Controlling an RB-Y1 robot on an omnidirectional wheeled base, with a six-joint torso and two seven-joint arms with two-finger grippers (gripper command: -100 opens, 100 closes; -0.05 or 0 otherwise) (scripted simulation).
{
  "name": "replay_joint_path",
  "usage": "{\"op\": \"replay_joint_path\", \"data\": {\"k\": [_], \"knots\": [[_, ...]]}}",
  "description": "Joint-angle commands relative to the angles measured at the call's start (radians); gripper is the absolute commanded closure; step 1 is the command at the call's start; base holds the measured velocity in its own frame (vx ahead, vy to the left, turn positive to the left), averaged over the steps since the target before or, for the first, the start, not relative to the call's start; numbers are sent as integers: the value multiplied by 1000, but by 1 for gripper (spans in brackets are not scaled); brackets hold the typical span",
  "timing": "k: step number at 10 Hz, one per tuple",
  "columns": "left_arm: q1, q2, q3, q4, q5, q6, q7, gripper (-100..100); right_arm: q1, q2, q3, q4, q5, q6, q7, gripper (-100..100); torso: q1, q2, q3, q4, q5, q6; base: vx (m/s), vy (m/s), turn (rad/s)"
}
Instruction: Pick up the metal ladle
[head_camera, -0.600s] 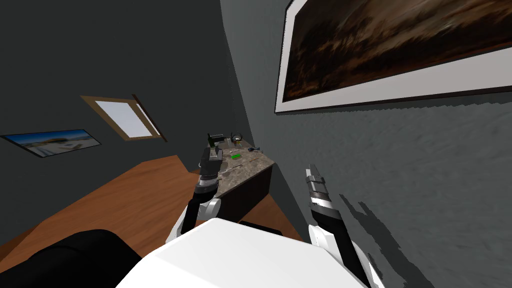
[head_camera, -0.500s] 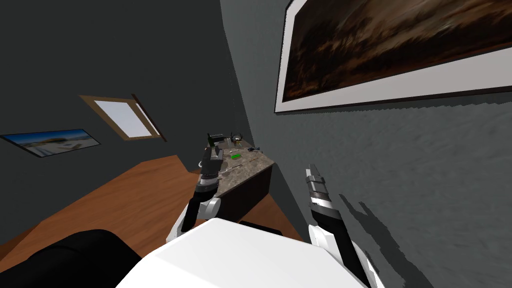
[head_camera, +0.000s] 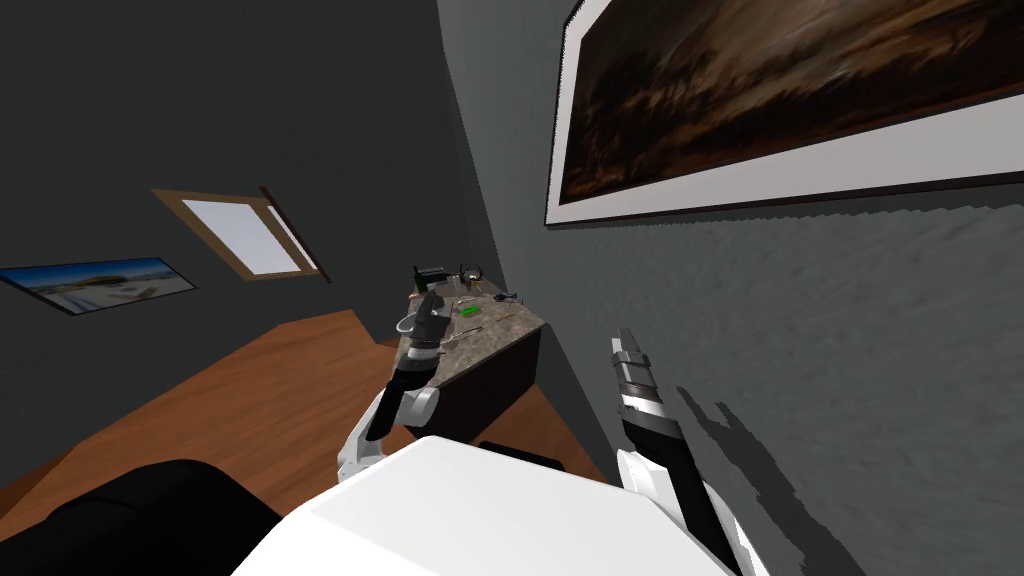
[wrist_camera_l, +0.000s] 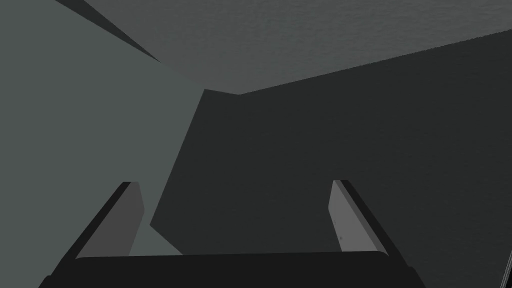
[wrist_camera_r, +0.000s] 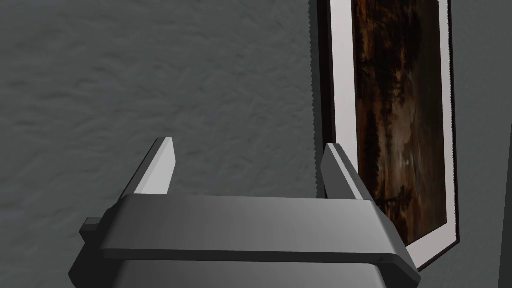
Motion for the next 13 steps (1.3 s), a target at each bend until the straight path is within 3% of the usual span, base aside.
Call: {"op": "replay_joint_path", "data": {"k": [1, 4, 5, 6, 7, 8, 9, 10, 11, 12, 13], "knots": [[-11, 13, 3, 11, 5, 31, 7, -100, 0, 0, 0, 0, 0, 0, 0, 0, 0, 0, 0, 0, 0, 0, -32, -27, -9], [-61, 69, 28, 52, 29, 108, 33, -100, 0, 0, 0, 0, 0, 0, 0, 0, 0, -1, 0, 0, 0, 0, -31, -34, -16], [-61, 69, 28, 52, 29, 120, 33, -100, 0, 0, 0, 0, 0, 0, 0, 0, 0, 0, 0, 0, 0, 0, -35, -27, -12], [-89, 99, 41, 76, 43, 161, 48, -100, 0, 0, 0, 0, 0, 0, 0, 0, 0, 0, 0, 0, 0, 0, -42, -37, -26], [-89, 99, 41, 76, 43, 170, 48, -100, 0, 0, 0, 0, 0, 0, 0, 0, 0, 0, 0, 0, 0, 0, -30, -30, -15], [-118, 130, 54, 101, 59, 207, 64, -100, 0, 0, 0, 0, 0, 0, 0, 0, 0, -1, 0, 0, 0, 0, -32, -36, -34], [-118, 130, 54, 101, 59, 223, 64, -100, 0, 0, 0, 0, 0, 0, 0, 0, 0, -1, 0, 0, 0, 0, -31, -29, -17], [-148, 161, 68, 127, 75, 256, 81, -100, 0, 0, 0, 0, 0, 0, 0, 0, 0, -1, 0, 0, 0, 0, -39, -31, -35], [-148, 161, 68, 127, 75, 280, 81, -100, 0, 0, 0, 0, 0, 0, 0, 0, 0, 0, 0, 0, 0, 0, -31, -26, -19], [-179, 192, 82, 155, 92, 315, 99, -100, 0, 0, 0, 0, 0, 0, 0, 0, 0, -1, 0, 0, 0, 0, -31, -28, -34], [-179, 192, 82, 155, 92, 338, 99, -100, 0, 0, 0, 0, 0, 0, 0, 0, 0, -1, 0, 0, 0, 0, -30, -27, -20]]}}
